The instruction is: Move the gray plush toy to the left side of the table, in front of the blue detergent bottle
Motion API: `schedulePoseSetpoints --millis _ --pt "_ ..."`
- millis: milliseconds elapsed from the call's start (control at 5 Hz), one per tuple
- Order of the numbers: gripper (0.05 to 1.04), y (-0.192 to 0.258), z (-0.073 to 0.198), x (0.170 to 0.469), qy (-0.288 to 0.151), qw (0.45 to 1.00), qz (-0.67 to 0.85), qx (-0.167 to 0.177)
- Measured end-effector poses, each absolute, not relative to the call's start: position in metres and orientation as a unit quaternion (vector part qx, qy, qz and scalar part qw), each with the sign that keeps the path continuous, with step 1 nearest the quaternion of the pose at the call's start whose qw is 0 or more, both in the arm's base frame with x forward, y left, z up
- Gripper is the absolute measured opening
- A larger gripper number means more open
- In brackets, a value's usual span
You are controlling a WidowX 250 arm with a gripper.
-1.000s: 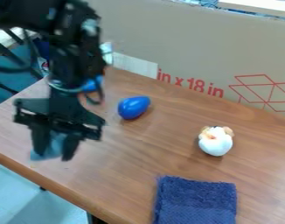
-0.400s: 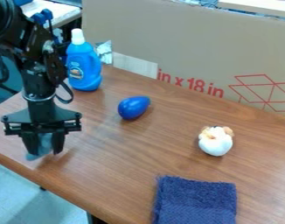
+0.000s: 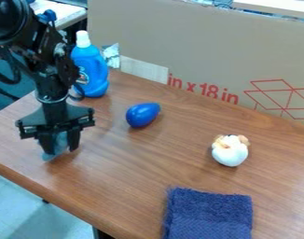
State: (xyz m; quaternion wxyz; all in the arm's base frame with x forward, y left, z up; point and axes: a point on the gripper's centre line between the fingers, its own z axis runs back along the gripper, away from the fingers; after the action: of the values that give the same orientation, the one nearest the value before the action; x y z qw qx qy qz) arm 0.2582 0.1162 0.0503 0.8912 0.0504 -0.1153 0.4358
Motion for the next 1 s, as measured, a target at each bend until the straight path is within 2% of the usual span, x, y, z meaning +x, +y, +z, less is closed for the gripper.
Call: schedulePoseSetpoints --millis 200,400,600,800,1000 --pt "0.568 0.120 0.046 0.273 -0.115 0.892 0.436 0.041" --pt "0.881 0.120 0.045 0.268 -0.102 0.888 0.447 0.045" --pt "1.012 0.123 0.068 0.264 -0.129 0.867 0.478 0.058" --pt "1.007 0.117 0.101 0.260 -0.180 0.849 0.492 0.069" --pt "1.005 0.107 0.127 0.258 -0.215 0.851 0.477 0.048"
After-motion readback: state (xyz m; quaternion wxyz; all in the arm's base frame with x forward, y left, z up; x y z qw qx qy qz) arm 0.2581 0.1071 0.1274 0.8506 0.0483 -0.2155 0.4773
